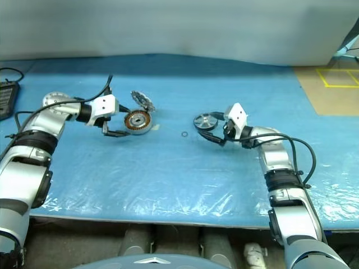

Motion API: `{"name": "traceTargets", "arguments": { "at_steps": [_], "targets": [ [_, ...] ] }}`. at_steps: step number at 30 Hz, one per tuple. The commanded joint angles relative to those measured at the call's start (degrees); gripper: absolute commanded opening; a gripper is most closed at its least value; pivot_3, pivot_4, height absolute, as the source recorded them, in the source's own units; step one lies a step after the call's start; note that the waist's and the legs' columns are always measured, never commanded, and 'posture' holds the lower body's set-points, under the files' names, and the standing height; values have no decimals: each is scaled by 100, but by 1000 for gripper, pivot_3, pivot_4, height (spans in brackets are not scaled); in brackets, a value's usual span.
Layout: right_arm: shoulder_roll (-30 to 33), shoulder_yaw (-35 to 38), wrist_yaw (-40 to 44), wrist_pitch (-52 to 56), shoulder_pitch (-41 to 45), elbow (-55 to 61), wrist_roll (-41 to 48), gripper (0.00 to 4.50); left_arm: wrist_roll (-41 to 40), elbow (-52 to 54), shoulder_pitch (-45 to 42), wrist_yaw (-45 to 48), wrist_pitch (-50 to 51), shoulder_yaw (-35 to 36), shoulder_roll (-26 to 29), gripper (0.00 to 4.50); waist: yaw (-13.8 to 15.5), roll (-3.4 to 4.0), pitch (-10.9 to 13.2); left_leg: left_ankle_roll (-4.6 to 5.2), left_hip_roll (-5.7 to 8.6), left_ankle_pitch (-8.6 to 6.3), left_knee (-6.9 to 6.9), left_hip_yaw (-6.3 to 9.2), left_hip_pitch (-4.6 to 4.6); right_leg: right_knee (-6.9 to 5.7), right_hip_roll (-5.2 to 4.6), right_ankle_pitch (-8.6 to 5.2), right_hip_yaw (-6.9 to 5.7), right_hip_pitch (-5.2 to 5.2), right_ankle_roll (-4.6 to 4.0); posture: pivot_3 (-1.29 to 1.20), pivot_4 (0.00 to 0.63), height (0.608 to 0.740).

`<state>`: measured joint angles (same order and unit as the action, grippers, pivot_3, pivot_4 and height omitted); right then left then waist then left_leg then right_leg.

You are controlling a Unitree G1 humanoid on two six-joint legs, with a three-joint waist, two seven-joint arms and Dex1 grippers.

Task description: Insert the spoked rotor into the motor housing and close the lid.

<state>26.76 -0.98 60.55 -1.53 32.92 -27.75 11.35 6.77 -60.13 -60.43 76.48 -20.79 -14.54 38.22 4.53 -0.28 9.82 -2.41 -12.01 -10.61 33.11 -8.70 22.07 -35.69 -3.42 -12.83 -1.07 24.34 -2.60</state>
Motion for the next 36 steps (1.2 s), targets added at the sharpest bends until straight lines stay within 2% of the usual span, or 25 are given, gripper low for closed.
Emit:
{"name": "traceTargets", "arguments": {
  "at_steps": [1,10,15,36],
  "targets": [
    [36,148,-149,-5,-155,400,123,4461,376,-543,-462,46,-415,-177,-19,4500,6,0,0,-1,1,0,-1,0,0,1,0,0,0,0,0,0,150,740],
    [108,217,-341,143,-422,790,184,4461,881,-1112,-687,20,-828,-332,-265,4500,34,-3,2,-8,1,-4,-2,2,0,1,-1,1,0,0,2,0,150,740],
    [148,230,-384,238,-509,960,204,4461,1017,-1212,-716,-194,-865,-314,-406,4500,112,-4,2,-17,2,-10,-2,2,0,1,-2,1,0,0,2,0,150,740],
    [203,266,-478,384,-689,1234,224,4461,1508,-1429,-688,-631,-840,-479,-660,4500,112,-8,5,-19,4,-10,-3,6,2,2,-2,3,-2,-1,6,0,150,740]
  ]
}}
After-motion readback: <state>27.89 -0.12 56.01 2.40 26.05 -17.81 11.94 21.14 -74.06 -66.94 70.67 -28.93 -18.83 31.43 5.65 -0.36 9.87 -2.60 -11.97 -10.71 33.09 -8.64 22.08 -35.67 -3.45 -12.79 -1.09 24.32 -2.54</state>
